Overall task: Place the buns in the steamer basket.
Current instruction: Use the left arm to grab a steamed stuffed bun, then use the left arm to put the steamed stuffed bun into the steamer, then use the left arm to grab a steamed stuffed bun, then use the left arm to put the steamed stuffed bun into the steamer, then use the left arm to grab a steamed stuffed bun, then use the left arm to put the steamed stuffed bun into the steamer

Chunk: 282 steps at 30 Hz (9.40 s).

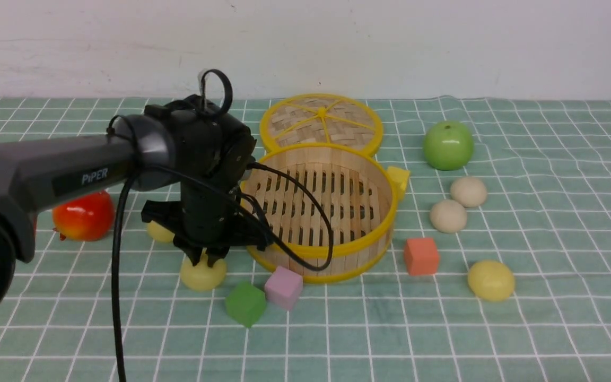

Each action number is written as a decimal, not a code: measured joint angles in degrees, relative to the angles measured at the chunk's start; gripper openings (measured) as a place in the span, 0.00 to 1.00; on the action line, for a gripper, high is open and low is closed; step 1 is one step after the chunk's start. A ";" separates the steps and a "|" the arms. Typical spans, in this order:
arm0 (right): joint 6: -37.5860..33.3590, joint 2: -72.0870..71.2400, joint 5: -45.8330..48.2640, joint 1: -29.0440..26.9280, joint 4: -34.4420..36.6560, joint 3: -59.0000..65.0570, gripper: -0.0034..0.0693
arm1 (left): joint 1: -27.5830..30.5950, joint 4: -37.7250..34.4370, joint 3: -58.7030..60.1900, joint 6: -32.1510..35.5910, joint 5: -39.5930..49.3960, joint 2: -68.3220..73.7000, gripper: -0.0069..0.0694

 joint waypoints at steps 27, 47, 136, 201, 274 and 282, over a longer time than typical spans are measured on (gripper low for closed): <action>0.00 0.00 0.00 0.00 0.00 0.00 0.37 | -0.67 -19.95 -19.83 8.75 -3.09 7.65 0.09; 0.00 0.00 0.00 0.00 0.00 0.00 0.37 | -0.47 -6.38 -20.75 6.24 5.34 -6.42 0.63; 0.00 0.00 -0.05 0.00 0.00 0.00 0.37 | 15.24 -11.72 -18.54 8.64 4.19 8.52 0.41; 0.00 0.00 -0.05 0.00 0.00 0.00 0.37 | 3.31 -15.91 -28.68 9.64 -8.28 12.10 0.07; 0.00 0.00 -0.05 0.00 0.00 0.00 0.37 | 13.54 -18.25 -29.44 8.16 -9.88 17.62 0.30; 0.00 0.00 -0.05 0.00 0.00 0.00 0.38 | 13.54 -18.08 -29.44 8.16 -6.57 14.70 0.10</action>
